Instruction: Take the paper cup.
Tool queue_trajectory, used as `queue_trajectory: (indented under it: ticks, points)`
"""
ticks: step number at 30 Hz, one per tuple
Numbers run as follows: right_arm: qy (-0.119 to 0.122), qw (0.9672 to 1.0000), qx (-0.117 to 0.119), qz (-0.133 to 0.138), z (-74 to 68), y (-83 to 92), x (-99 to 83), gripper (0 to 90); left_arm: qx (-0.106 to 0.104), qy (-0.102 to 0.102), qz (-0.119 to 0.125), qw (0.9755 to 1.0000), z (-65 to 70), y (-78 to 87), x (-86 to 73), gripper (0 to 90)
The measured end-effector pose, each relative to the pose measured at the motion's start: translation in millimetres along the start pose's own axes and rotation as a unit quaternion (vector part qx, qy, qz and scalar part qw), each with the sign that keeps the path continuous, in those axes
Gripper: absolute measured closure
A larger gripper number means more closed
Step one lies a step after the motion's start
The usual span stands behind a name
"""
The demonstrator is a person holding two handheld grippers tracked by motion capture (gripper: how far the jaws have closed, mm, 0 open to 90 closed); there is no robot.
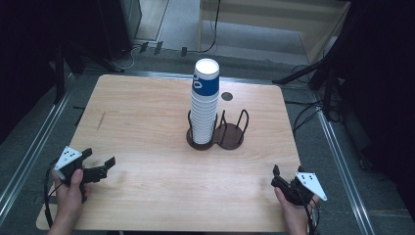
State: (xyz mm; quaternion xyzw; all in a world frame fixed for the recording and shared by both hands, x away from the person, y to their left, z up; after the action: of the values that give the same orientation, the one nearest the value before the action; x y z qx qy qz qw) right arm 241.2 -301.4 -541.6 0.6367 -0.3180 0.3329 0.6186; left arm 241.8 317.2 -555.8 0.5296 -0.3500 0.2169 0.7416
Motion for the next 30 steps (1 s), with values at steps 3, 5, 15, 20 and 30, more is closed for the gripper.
queue_trajectory:
  ticks: [3,5,15,20,30]
  points:
    - [-0.011,0.9997,0.019,0.007,-6.5,2.2,8.2,14.2,-0.001,0.0,0.001,1.0,0.1,0.2,-0.1,1.9]
    - [-0.018,0.9994,0.028,0.014,-11.2,4.4,16.1,13.8,-0.001,0.0,0.002,1.0,0.2,0.4,-0.3,1.9]
    - [0.006,0.9964,0.08,0.029,-52.9,15.0,62.7,9.6,-0.003,-0.001,0.001,1.0,0.1,0.9,-0.8,1.9]
    - [0.008,0.9939,0.105,0.034,-70.1,16.5,84.0,3.4,-0.004,0.002,0.002,1.0,-0.6,1.5,-1.3,1.9]
    - [0.033,0.9891,0.135,0.049,-101.6,22.0,116.6,2.9,-0.004,0.001,0.0,1.0,-0.4,1.3,-1.1,1.9]
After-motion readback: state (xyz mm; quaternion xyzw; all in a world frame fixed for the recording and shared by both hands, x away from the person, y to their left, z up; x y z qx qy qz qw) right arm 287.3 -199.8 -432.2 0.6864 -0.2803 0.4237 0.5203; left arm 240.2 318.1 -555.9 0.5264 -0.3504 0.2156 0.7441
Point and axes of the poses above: each handheld gripper's, and its own axes: y roughly backward along the jaws, x roughly out of its top, z roughly to its right, the point moved 1 cm from there along -y, roughly forward along the jaws, and after that the axes turned 14 degrees about -z, right-handed, at the moved point
